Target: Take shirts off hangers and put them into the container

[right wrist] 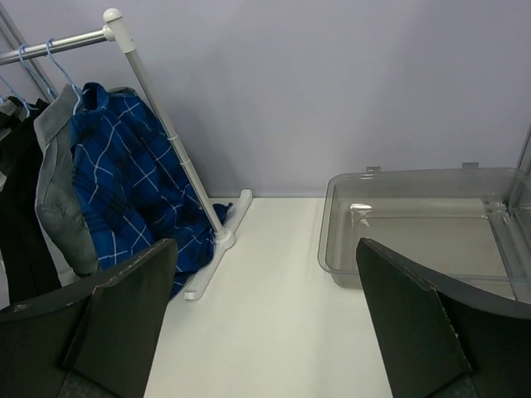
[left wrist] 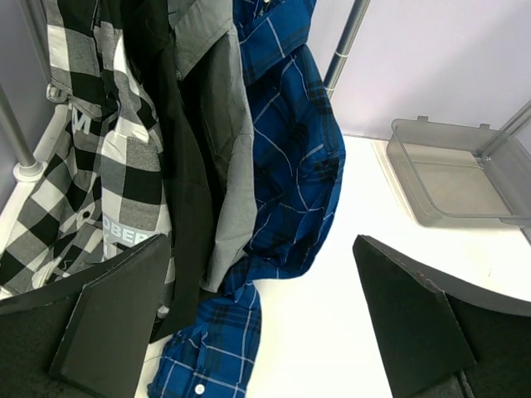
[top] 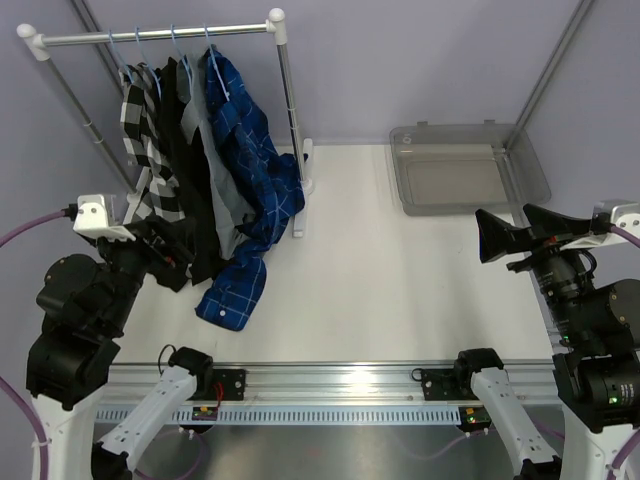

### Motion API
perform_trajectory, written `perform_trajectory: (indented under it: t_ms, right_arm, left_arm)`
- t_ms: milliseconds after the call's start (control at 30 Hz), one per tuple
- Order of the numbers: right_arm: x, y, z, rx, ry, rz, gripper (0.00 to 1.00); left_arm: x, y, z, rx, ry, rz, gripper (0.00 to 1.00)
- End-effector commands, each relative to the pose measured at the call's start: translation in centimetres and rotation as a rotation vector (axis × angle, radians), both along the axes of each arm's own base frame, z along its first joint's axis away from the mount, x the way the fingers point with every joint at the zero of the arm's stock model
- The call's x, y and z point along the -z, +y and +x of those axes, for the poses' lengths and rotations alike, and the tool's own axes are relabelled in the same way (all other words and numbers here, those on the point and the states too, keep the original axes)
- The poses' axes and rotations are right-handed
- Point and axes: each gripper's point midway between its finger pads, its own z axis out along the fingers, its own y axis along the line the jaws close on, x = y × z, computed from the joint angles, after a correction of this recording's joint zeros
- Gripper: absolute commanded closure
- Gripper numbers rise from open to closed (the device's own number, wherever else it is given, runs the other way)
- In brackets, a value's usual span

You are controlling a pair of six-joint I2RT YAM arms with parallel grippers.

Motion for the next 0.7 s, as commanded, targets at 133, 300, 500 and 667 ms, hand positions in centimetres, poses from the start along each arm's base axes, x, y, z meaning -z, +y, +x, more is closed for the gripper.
perform_trajectory:
  t_ms: [133,300,500,667]
  right_arm:
    - [1.8,1.3,0.4,-0.070,0.052,0.024,0.01]
    - [4.2,0.6,1.6,-0.017,0.133,0.047,0.01]
    - [6.6,0.1,2.4,0.019,0.222,0.038,0.01]
    - [8.0,0.4,2.5,0.004,0.251,0.038,0.01]
  left_arm:
    - [-1.0,-1.9,3.3,0.023,0.047,-0.037,0.01]
    - [-2.6,-5.5,8.9,0.082,0.139,-0.101,0.01]
    - [-3.0,-7.1,15.8,-0.005,0.198,-0.131,0.01]
    - [-3.0,-8.9,22.2,-0.055,0.220,-0.127,0.01]
